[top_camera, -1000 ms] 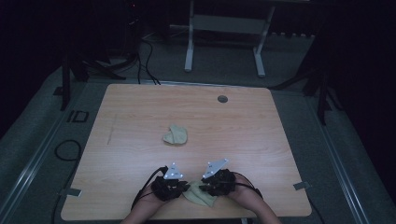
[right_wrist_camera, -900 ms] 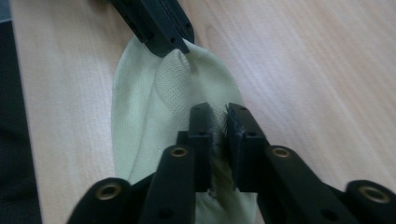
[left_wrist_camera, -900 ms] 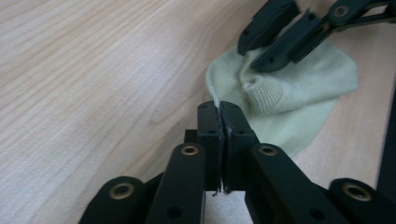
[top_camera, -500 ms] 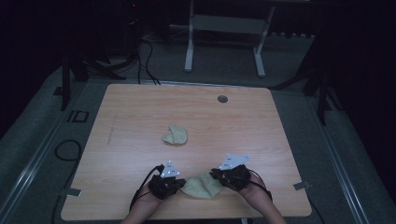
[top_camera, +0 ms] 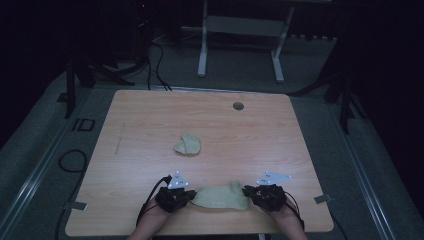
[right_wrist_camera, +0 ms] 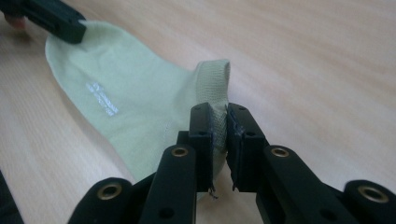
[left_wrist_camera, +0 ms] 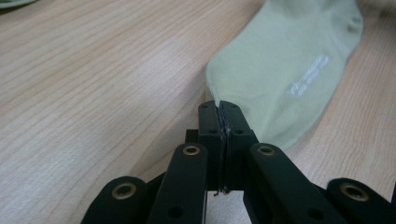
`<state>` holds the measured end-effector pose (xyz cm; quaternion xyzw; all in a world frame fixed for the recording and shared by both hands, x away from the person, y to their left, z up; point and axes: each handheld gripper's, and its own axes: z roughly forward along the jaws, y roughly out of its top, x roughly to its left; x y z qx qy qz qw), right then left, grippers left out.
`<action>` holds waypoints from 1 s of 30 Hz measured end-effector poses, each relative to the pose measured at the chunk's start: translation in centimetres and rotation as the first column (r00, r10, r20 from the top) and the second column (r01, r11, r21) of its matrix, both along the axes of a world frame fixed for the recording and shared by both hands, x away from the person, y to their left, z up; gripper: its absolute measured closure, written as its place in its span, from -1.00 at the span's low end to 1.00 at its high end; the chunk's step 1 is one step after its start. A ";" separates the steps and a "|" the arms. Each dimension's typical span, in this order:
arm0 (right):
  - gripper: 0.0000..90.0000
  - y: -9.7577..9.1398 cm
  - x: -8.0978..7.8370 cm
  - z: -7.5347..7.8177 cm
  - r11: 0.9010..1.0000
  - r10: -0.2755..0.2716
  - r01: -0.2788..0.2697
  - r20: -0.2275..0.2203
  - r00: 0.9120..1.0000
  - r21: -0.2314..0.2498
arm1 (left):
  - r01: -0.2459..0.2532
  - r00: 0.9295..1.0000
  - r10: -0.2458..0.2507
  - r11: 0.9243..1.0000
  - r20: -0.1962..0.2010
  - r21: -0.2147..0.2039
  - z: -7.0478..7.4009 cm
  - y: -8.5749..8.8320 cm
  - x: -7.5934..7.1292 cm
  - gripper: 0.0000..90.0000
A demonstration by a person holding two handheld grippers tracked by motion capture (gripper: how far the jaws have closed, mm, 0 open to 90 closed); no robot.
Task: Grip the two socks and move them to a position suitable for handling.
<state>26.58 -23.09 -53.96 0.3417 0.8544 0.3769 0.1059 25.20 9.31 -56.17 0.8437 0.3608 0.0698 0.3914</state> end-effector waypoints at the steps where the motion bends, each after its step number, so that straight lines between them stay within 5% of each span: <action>1: 0.79 0.0 0.0 0.0 1.000 0.000 0.000 0.000 1.000 0.000 | 0.001 1.000 -0.001 1.000 -0.002 0.002 -0.1 -0.1 0.0 0.96; 6: 0.73 -0.8 -0.8 -0.7 0.999 -0.008 0.007 -0.006 1.000 -0.031 | -0.009 1.000 0.009 1.000 -0.010 0.009 -0.3 -0.2 0.1 0.95; 8: 0.62 -1.4 -0.7 -0.7 0.999 -0.019 0.018 -0.025 0.999 -0.030 | -0.007 1.000 0.007 1.000 -0.003 0.003 -0.2 -0.1 0.1 0.54; 11: 0.48 -2.1 -0.5 0.1 0.999 -0.040 0.040 -0.016 0.999 -0.015 | -0.023 0.999 0.024 0.999 0.028 -0.032 0.6 0.3 0.0 0.40; 16: 0.63 -1.8 -0.6 1.1 1.000 -0.026 0.026 0.015 1.000 -0.015 | -0.017 0.997 0.021 0.998 0.076 -0.063 1.8 0.5 -0.4 0.72; 18: 0.77 -0.5 -0.6 1.8 1.000 0.026 -0.026 0.030 0.999 -0.013 | 0.033 0.997 -0.030 0.998 0.076 -0.049 2.1 -0.5 -0.8 0.93; 27: 0.74 3.5 0.3 0.1 0.992 0.119 -0.118 0.011 0.993 -0.043 | 0.038 0.999 -0.038 0.999 0.029 0.006 0.3 -1.6 0.3 0.99; 30: 0.74 4.2 0.8 -0.9 0.987 0.130 -0.129 0.004 0.992 -0.094 | 0.026 0.999 -0.026 0.999 0.020 0.025 -0.2 -1.5 0.5 0.99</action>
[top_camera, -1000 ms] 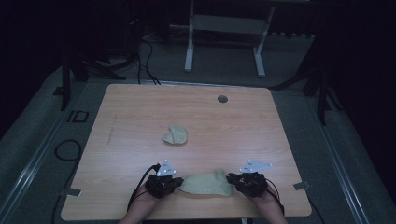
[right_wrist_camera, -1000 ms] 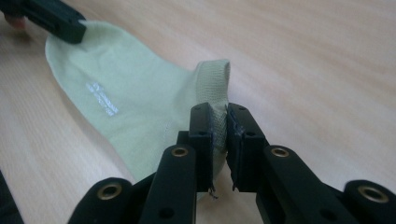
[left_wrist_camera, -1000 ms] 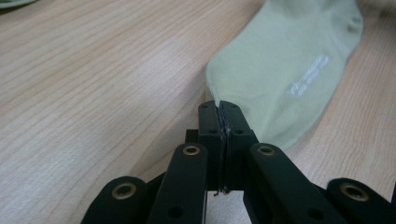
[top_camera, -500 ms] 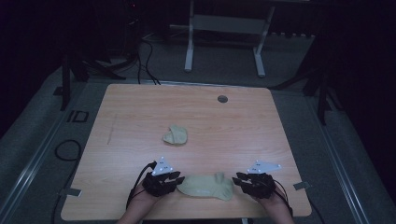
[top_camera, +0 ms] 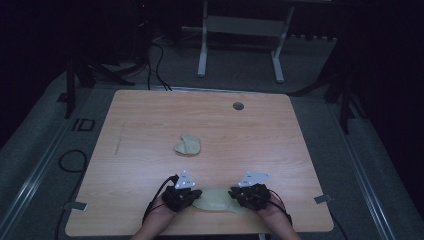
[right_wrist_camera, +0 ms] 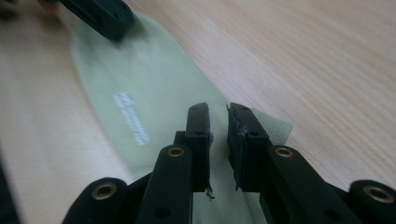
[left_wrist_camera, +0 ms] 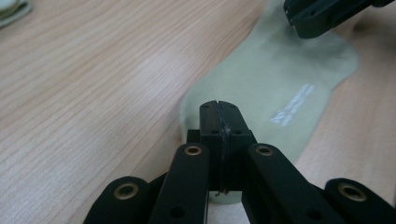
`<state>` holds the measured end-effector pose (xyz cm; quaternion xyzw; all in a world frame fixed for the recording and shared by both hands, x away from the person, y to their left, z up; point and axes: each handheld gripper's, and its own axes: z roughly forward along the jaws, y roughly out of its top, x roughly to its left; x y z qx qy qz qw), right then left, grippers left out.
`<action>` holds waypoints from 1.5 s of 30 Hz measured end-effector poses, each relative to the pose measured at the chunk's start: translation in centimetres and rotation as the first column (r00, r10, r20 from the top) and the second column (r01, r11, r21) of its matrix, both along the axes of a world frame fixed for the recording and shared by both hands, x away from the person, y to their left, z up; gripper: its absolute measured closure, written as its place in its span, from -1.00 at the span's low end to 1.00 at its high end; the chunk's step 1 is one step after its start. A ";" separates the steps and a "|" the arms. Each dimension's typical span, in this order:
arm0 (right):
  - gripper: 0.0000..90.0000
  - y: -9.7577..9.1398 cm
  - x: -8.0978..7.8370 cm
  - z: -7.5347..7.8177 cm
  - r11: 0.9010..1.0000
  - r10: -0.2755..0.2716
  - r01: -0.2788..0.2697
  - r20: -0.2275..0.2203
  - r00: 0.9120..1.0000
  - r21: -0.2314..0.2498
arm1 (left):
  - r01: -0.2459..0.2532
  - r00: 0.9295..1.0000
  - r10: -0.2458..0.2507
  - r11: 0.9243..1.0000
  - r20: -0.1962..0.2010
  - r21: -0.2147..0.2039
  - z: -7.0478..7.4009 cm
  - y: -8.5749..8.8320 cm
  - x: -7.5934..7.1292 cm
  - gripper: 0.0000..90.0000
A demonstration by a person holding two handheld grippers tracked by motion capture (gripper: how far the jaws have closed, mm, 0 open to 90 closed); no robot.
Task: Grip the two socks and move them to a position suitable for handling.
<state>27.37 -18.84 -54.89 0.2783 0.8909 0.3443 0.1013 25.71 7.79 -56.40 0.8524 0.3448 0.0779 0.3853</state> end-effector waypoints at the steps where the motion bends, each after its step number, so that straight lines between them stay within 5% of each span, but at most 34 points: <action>1: 0.72 0.0 0.1 -0.3 1.000 -0.005 0.005 0.002 1.000 -0.019 | -0.007 1.000 0.007 1.000 -0.004 0.006 -0.1 0.1 0.1 0.99; 7: 0.65 -1.9 0.1 -0.9 0.999 -0.033 0.033 0.023 0.999 -0.028 | -0.015 1.000 0.014 1.000 -0.010 -0.012 -0.4 0.4 0.1 0.99; 13: 0.52 -3.2 0.1 -0.8 0.999 -0.031 0.031 -0.006 0.999 -0.006 | 0.008 1.000 -0.008 1.000 0.001 -0.010 -0.2 -0.3 -0.1 0.98; 15: 0.48 -3.1 0.0 -0.6 1.000 -0.027 0.027 -0.007 1.000 -0.013 | 0.006 1.000 -0.006 0.998 -0.002 -0.061 0.2 -0.2 -0.2 0.95; 19: 0.53 -3.4 -0.9 0.6 0.999 -0.021 0.021 0.000 1.000 0.028 | 0.036 0.999 -0.033 0.996 0.037 -0.087 1.3 -0.4 -1.0 0.89; 21: 0.55 -3.7 -1.7 1.0 0.999 -0.021 0.021 0.008 1.000 0.035 | 0.048 0.998 -0.045 0.995 0.037 -0.083 1.4 -0.6 -1.2 0.89; 26: 0.53 -4.3 -2.8 0.2 1.000 -0.028 0.028 -0.011 1.000 -0.007 | 0.074 0.997 -0.074 0.997 0.003 0.017 -0.2 -1.7 -1.2 0.92; 31: 0.41 -5.2 -2.8 -0.7 0.999 0.010 -0.011 -0.013 1.000 -0.033 | 0.056 0.998 -0.056 0.998 0.009 0.027 -0.2 -1.2 -1.1 0.92; 40: 0.40 -5.7 -2.3 -0.5 0.999 0.035 -0.036 -0.036 0.999 -0.039 | 0.056 0.998 -0.056 0.998 -0.005 0.011 -0.3 -1.0 -1.3 0.92; 45: 0.38 -5.4 -1.9 0.4 0.999 0.044 -0.044 -0.034 0.998 -0.001 | 0.069 0.998 -0.069 0.997 0.000 -0.047 0.6 -0.6 -1.6 0.77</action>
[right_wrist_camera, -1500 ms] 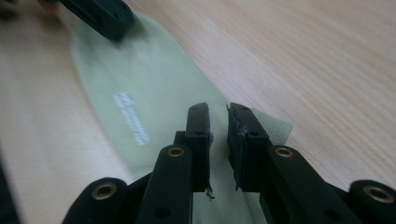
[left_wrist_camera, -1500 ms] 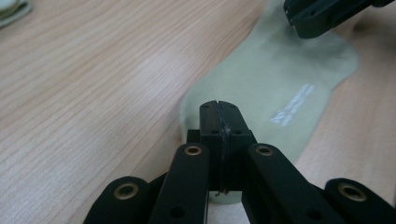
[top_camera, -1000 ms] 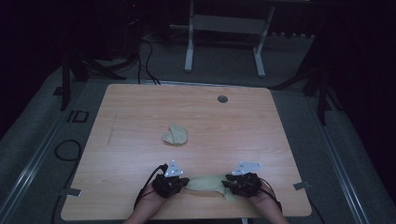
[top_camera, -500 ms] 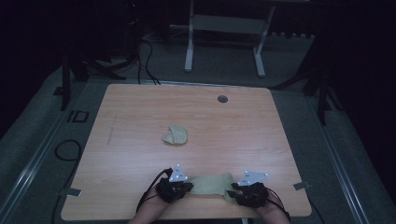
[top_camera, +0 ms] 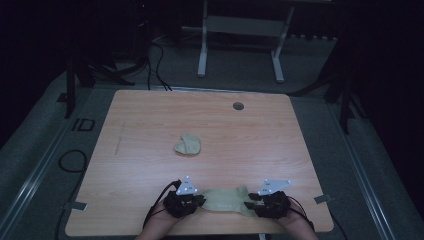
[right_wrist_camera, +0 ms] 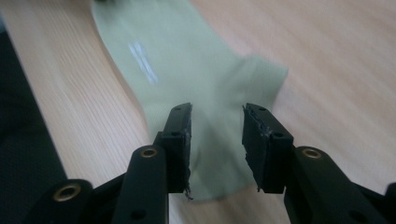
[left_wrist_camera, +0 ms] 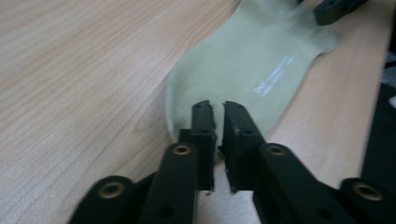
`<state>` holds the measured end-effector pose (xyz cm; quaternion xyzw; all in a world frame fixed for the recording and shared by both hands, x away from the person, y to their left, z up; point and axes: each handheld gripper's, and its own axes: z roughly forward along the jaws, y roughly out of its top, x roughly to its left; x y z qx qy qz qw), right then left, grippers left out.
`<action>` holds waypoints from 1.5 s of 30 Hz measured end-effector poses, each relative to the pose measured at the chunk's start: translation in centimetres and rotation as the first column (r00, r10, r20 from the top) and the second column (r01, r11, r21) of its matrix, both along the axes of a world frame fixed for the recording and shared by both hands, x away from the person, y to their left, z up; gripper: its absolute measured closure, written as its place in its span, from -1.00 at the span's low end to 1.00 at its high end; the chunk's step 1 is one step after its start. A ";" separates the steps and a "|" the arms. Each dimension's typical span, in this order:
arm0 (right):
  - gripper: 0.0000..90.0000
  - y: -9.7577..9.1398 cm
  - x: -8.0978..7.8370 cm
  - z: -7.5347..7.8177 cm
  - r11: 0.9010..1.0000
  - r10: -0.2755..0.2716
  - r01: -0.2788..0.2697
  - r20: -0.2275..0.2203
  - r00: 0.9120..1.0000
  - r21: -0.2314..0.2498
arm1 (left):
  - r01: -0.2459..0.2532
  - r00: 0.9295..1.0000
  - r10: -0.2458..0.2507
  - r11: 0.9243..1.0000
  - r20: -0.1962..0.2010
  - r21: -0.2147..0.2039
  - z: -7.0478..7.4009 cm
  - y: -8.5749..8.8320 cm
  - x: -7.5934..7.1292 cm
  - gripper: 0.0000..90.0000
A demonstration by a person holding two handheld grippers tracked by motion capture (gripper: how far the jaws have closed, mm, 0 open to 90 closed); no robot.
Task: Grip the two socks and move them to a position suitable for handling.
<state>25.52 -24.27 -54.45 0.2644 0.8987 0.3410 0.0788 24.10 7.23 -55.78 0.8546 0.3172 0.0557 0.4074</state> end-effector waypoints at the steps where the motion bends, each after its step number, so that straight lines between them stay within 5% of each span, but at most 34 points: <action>1: 0.38 0.1 0.2 0.3 1.000 0.003 -0.003 0.002 1.000 0.012 | 0.000 1.000 0.000 1.000 0.000 0.000 0.0 0.0 0.0 0.77; 3: 0.27 0.5 0.6 1.1 1.000 0.003 -0.004 0.016 1.000 0.021 | -0.007 1.000 0.008 0.999 0.021 -0.046 0.9 0.8 -0.3 0.75; 8: 0.19 1.7 2.1 2.5 1.000 0.007 -0.008 0.062 0.998 0.021 | -0.038 0.996 0.040 0.999 0.082 -0.025 1.1 2.2 -0.8 0.61; 19: 0.10 5.2 6.7 4.4 0.999 -0.010 0.006 0.093 0.996 0.042 | -0.134 0.987 0.140 0.988 0.077 -0.071 -0.1 6.6 -1.0 0.23; 22: 0.08 7.6 8.5 4.8 0.999 -0.009 0.004 0.099 0.995 0.051 | -0.159 0.983 0.165 0.984 0.079 -0.079 -0.3 7.7 -1.0 0.13; 32: 0.01 14.5 12.4 5.3 0.999 0.011 -0.014 0.084 0.996 0.044 | -0.197 0.978 0.202 0.978 0.059 -0.075 -0.7 8.6 -1.2 -0.37; 40: -0.10 18.7 15.4 4.5 1.000 -0.030 0.030 0.065 0.997 -0.001 | -0.193 0.980 0.196 0.979 0.038 -0.071 -1.1 8.4 -1.4 -0.78; 45: -0.16 20.8 16.7 3.3 0.998 -0.052 0.054 0.044 0.998 -0.036 | -0.224 0.973 0.226 0.972 0.039 -0.067 -1.0 8.5 -1.3 -0.96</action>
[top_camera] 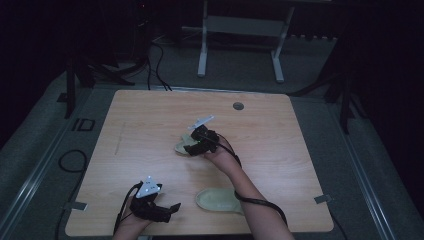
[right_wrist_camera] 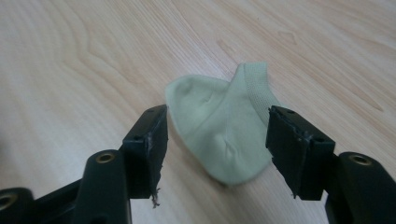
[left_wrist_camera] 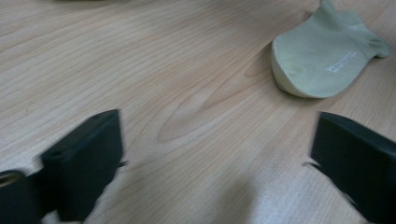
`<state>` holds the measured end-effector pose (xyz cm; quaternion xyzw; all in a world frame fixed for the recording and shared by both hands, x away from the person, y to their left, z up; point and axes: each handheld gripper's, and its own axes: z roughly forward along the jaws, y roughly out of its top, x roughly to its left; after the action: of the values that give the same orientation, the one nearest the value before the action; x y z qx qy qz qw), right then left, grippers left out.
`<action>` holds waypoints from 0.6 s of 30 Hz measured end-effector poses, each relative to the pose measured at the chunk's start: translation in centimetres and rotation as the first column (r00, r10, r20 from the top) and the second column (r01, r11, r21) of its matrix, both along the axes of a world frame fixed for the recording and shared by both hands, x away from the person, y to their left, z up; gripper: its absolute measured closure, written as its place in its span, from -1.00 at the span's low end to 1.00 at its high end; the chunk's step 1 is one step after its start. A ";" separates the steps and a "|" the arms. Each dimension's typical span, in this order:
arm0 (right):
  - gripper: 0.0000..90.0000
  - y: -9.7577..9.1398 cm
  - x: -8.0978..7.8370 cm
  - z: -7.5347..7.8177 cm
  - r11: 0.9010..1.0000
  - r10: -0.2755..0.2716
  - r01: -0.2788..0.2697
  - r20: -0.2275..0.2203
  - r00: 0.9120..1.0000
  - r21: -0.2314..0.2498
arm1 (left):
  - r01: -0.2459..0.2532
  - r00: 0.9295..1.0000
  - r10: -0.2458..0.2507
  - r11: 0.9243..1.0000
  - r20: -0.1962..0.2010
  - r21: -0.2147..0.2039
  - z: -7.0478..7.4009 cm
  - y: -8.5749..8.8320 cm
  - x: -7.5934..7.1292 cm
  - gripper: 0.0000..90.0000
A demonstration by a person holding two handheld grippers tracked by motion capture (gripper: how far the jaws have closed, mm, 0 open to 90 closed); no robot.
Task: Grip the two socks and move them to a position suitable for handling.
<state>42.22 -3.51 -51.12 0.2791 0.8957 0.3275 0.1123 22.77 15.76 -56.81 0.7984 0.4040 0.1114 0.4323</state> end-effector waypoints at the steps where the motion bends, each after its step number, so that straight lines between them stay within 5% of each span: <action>1: -0.17 0.4 0.2 -0.3 1.000 -0.003 0.003 0.001 1.000 -0.010 | -0.005 1.000 0.005 1.000 0.003 -0.003 0.0 0.1 0.0 -0.96; 6: -0.25 2.0 1.1 -1.7 0.997 -0.034 0.035 0.009 0.999 -0.070 | -0.042 0.999 0.042 0.999 0.023 0.002 0.1 0.4 0.0 -0.96; 10: -0.25 2.7 1.8 -2.7 0.994 -0.075 0.074 0.002 0.997 -0.081 | -0.032 0.999 0.031 0.999 0.023 0.019 -0.1 0.3 0.1 -0.96; 13: -0.24 3.2 2.0 -3.9 0.987 -0.080 0.080 0.007 0.997 -0.139 | -0.030 0.999 0.030 0.999 0.025 0.020 -0.2 0.3 0.1 -0.96; 18: 0.09 3.3 1.6 -4.0 0.992 -0.060 0.061 0.006 0.998 -0.108 | -0.044 0.999 0.044 0.999 0.024 0.005 -0.1 0.6 0.2 -0.96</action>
<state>43.77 -0.25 -55.08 0.2992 0.9031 0.2751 0.1385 22.98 16.40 -56.95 0.7890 0.4161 0.1316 0.4325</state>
